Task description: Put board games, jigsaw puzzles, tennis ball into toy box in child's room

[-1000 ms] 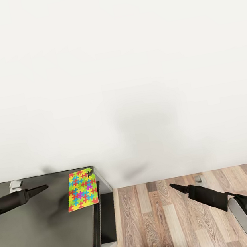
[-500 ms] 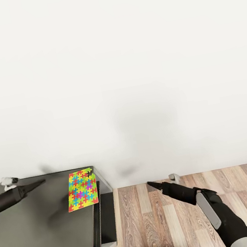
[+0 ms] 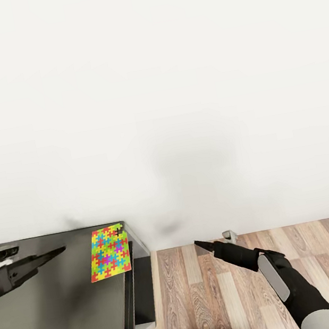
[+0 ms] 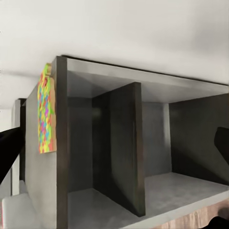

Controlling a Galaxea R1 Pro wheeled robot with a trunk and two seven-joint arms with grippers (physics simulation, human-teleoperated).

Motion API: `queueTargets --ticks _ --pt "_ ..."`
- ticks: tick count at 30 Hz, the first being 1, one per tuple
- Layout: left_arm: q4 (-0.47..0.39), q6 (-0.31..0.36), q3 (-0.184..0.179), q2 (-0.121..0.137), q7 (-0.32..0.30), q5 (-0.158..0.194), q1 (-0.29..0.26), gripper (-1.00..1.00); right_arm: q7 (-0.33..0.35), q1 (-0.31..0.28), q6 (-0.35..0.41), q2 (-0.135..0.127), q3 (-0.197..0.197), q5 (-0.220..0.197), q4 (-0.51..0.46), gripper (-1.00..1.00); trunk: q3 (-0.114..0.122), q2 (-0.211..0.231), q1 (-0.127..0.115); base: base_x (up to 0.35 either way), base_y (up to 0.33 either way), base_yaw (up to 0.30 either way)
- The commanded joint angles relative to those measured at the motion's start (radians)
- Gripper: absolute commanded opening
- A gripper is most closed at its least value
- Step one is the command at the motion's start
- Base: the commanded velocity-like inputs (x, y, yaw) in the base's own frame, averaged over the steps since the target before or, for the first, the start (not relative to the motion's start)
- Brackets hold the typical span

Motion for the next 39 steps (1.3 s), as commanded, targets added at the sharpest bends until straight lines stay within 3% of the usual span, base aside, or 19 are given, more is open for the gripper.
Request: queueTargets --ticks 1,9,16,25,32,39 --pt "-0.017 0.017 0.000 -0.001 -0.004 0.010 0.013 1.00 0.002 -0.001 0.008 0.001 -0.003 -0.004 0.000 1.00 -0.001 -0.002 0.001 0.000 0.000 0.000" --pt "-0.041 0.027 0.001 -0.005 -0.004 0.024 0.033 1.00 -0.009 -0.009 0.013 0.007 -0.002 -0.004 -0.002 1.00 -0.001 -0.002 0.001 0.000 0.000 0.000" --pt "-0.046 0.030 -0.012 -0.012 -0.004 0.023 0.036 1.00 -0.024 -0.073 0.013 0.038 0.036 -0.003 0.024 1.00 -0.001 -0.002 0.001 0.000 0.000 0.000" --pt "-0.048 0.028 -0.057 -0.026 -0.004 0.018 0.037 1.00 -0.069 -0.189 0.014 0.055 0.064 -0.005 0.188 1.00 -0.001 -0.002 0.001 0.000 0.000 0.000" --pt "-0.048 0.024 -0.061 -0.028 -0.004 0.017 0.037 1.00 -0.078 -0.262 0.022 0.100 0.066 -0.005 0.306 1.00 -0.001 -0.002 0.001 0.000 0.000 0.000" --pt "-0.049 0.023 -0.062 -0.030 -0.004 0.017 0.037 1.00 -0.124 -0.298 0.026 0.113 0.065 -0.005 0.405 1.00 -0.001 -0.002 0.001 0.000 0.000 0.000"
